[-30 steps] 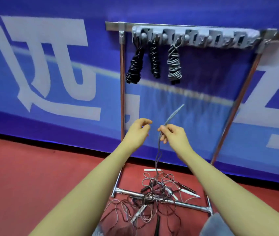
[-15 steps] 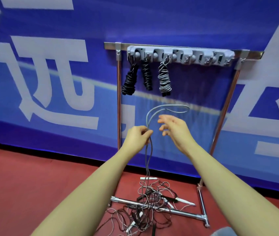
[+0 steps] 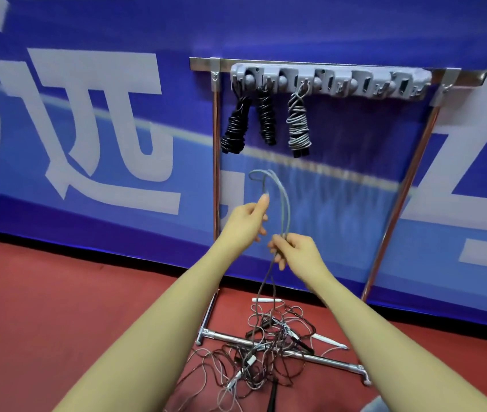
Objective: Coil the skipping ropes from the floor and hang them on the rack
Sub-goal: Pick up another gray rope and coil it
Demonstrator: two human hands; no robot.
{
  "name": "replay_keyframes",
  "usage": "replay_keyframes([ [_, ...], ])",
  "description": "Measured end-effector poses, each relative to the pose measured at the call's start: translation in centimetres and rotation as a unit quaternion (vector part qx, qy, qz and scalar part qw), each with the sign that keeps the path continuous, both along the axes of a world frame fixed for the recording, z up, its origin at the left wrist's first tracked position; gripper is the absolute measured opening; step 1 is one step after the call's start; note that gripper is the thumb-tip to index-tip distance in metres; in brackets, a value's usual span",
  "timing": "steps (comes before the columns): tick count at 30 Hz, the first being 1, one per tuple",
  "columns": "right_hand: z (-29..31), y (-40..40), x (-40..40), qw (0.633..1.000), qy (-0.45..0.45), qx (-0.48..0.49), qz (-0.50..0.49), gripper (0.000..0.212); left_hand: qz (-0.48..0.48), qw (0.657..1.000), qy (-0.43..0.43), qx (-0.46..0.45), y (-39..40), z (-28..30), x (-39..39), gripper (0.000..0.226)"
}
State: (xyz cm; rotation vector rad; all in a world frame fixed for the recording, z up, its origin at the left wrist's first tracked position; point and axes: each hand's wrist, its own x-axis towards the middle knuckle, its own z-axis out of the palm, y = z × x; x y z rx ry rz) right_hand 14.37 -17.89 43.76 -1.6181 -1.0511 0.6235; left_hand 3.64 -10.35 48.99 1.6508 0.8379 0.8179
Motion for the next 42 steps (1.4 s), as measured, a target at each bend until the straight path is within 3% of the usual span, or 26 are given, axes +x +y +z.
replay_keyframes([
  [2,0.4,0.3,0.2,0.997,0.065,0.044,-0.024,0.029,-0.002,0.999,0.048,0.001,-0.4,-2.1,-0.5,0.023],
  [6,2.0,0.7,0.1,0.978,0.180,0.105,-0.017,0.028,-0.105,0.963,0.226,0.106,-1.5,-6.5,-1.0,0.038],
  [9,2.9,1.0,0.1,0.963,0.236,0.131,-0.008,0.028,-0.093,0.974,0.173,0.110,-1.6,-7.0,-0.6,0.012],
  [13,2.5,1.2,1.2,0.949,0.278,0.149,-0.004,0.023,-0.026,0.978,0.154,0.137,-0.4,-5.6,0.0,0.025],
  [15,1.3,0.7,1.6,0.963,0.252,0.099,0.013,0.017,-0.007,0.982,0.132,0.135,0.0,-4.4,0.3,0.024],
  [18,-1.3,-0.4,1.7,0.992,0.082,-0.054,0.082,0.023,0.000,0.987,0.089,0.131,0.5,-2.4,0.7,0.021],
  [20,-2.7,-0.8,1.4,0.977,-0.027,-0.151,0.150,0.023,-0.007,0.987,0.082,0.140,0.5,-1.1,0.9,0.022],
  [22,-3.3,-0.9,0.7,0.970,-0.047,-0.162,0.174,0.013,-0.001,0.987,0.076,0.145,0.5,-0.1,1.0,0.022],
  [28,-2.0,0.1,-0.7,0.993,-0.030,-0.063,0.098,0.026,0.002,1.000,0.001,0.011,0.5,0.4,0.5,0.034],
  [30,-1.3,0.4,-0.7,0.998,0.001,-0.015,0.058,0.026,0.015,1.000,0.012,-0.017,0.3,-0.9,0.1,0.023],
  [33,-0.1,0.8,-0.3,0.998,0.043,0.043,0.026,0.028,0.002,0.990,0.136,0.025,0.0,-4.6,-0.6,0.022],
  [36,1.2,1.2,0.5,0.995,0.066,0.072,0.017,0.029,-0.125,0.958,0.254,0.041,-0.6,-7.1,-1.0,0.022],
  [38,1.8,1.1,1.1,0.991,0.095,0.096,0.012,0.029,-0.126,0.955,0.261,0.068,-0.6,-7.3,-0.9,0.008],
  [40,2.1,1.0,1.7,0.981,0.144,0.130,0.011,0.029,-0.076,0.963,0.238,0.101,-0.1,-7.2,-0.4,0.024],
  [42,1.9,0.7,2.4,0.971,0.183,0.153,0.007,0.024,-0.038,0.973,0.201,0.110,0.1,-6.6,0.0,0.025],
])
